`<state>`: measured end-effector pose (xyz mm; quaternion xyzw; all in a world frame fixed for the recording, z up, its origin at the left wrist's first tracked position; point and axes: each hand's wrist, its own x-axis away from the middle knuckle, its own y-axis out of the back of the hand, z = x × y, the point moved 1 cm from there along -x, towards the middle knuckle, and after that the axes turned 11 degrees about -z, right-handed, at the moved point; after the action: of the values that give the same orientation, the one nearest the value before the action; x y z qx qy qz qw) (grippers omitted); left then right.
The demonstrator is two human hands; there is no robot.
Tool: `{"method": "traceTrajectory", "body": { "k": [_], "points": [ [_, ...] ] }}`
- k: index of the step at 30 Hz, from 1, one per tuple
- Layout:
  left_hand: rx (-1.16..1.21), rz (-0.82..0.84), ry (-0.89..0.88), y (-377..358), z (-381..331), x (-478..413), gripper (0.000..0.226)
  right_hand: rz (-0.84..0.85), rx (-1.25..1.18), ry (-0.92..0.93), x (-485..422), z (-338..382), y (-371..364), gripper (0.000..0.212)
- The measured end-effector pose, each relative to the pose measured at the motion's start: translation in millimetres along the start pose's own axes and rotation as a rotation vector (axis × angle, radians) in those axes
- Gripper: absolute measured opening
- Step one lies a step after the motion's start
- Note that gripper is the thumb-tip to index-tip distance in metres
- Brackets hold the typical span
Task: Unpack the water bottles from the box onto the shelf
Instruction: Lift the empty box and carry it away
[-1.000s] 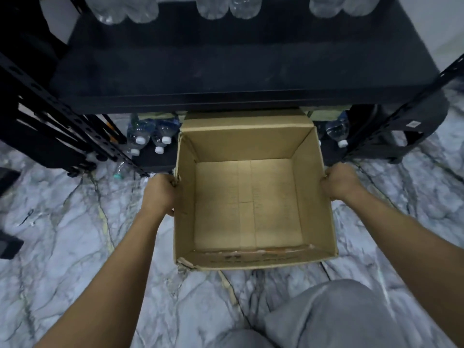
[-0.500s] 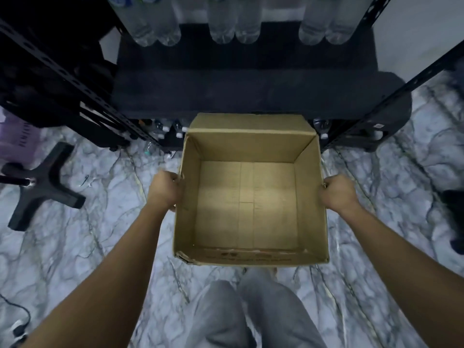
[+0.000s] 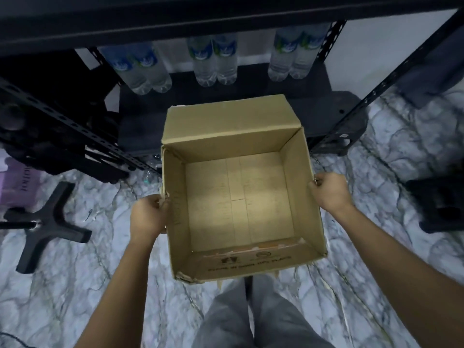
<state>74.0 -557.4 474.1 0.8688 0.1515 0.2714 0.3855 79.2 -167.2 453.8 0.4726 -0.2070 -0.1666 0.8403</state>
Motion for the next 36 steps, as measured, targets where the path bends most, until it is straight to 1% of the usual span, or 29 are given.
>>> {"method": "traceTrajectory", "body": {
  "k": [3,7,10,15,18,21,26,29,33,36],
  "points": [
    [0.011,-0.008,-0.025,11.1,-1.9,-4.5,0.024,-0.048,0.003,-0.017,6.3,10.7,5.7,0.042],
    [0.026,-0.009,-0.04,24.9,-3.5,-6.9,0.024,-0.073,-0.004,-0.033,13.4,20.4,11.6,0.027],
    [0.021,0.015,-0.058,33.5,-4.4,-6.2,0.023,-0.094,-0.018,-0.039,18.8,24.8,16.4,0.023],
    [-0.014,0.05,-0.106,36.0,-18.2,-4.7,0.022,-0.142,-0.038,-0.08,27.8,17.7,27.9,0.029],
    [-0.019,0.095,-0.155,26.4,-37.7,0.8,0.025,-0.182,-0.049,-0.124,36.9,1.0,40.1,0.041],
    [-0.042,0.135,-0.196,5.8,-63.0,6.0,0.031,-0.218,-0.057,-0.232,44.3,-26.9,54.5,0.04],
    [-0.118,0.226,-0.342,-44.8,-117.0,19.9,0.032,-0.293,-0.072,-0.384,54.7,-85.9,83.3,0.046],
    [-0.173,0.286,-0.473,-79.7,-153.5,33.8,0.046,-0.326,-0.06,-0.465,64.6,-123.2,101.7,0.045],
    [-0.233,0.362,-0.602,-131.0,-201.8,54.5,0.045,-0.413,-0.053,-0.587,81.2,-172.2,124.3,0.043],
    [-0.247,0.472,-0.689,-173.0,-235.3,66.2,0.05,-0.457,-0.101,-0.715,99.0,-204.6,134.2,0.034]
  ]
}}
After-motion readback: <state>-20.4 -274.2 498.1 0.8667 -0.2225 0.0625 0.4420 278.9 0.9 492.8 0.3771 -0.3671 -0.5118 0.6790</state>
